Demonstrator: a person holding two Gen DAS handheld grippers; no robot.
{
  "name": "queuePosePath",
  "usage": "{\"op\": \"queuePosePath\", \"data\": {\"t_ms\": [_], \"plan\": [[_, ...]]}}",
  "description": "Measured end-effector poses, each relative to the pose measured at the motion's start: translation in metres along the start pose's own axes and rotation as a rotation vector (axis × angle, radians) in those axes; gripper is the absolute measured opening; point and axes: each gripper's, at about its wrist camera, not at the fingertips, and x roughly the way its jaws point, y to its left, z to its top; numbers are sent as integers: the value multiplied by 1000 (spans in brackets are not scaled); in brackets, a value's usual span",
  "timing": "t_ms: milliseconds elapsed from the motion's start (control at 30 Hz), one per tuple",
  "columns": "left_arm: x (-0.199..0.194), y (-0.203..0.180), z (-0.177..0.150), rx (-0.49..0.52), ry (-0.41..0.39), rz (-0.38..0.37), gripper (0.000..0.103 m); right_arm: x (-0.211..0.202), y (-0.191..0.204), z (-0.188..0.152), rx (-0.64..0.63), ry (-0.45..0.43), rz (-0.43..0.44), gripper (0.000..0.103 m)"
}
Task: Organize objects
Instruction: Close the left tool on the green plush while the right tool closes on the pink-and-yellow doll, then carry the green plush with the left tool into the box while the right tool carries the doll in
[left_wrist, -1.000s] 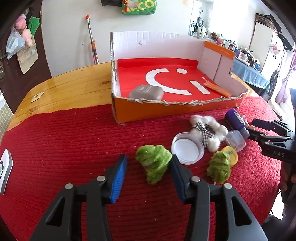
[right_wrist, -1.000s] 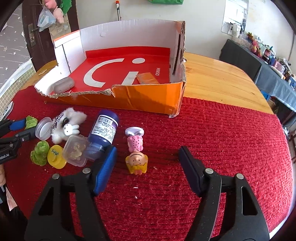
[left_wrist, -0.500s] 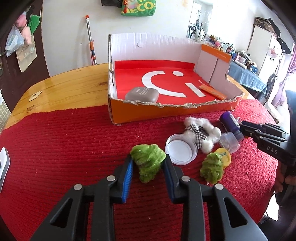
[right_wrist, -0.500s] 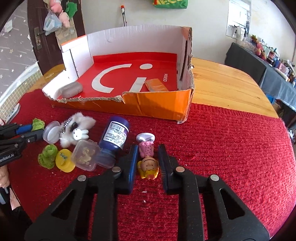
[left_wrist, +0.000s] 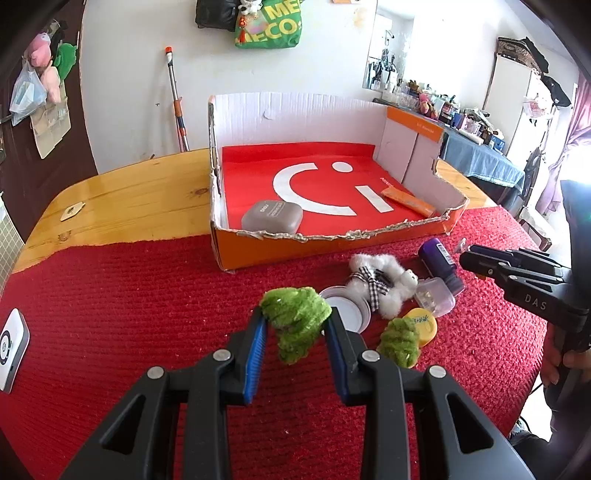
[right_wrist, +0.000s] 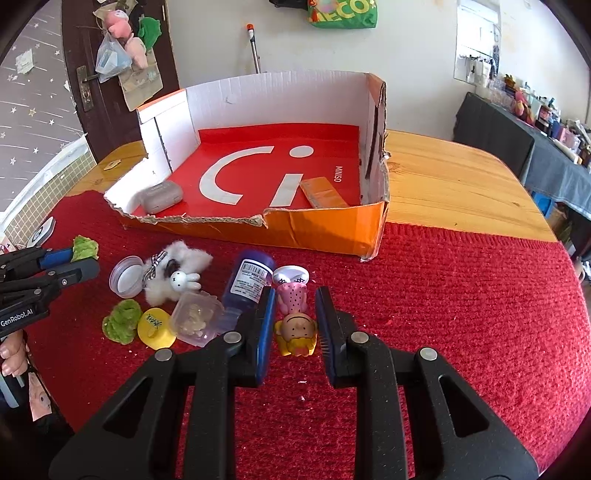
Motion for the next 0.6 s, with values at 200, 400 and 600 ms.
{"op": "queuePosePath", "data": {"t_ms": [200, 400, 600], "plan": [[0, 0, -1, -5, 5, -1, 33, 0, 0, -1, 1, 4, 5, 21], [1, 0, -1, -6, 3, 0, 33, 0, 0, -2, 2, 5, 5, 21], [-4, -3, 2, -4, -15, -4, 33, -4, -1, 0, -3, -9, 2, 21]]}}
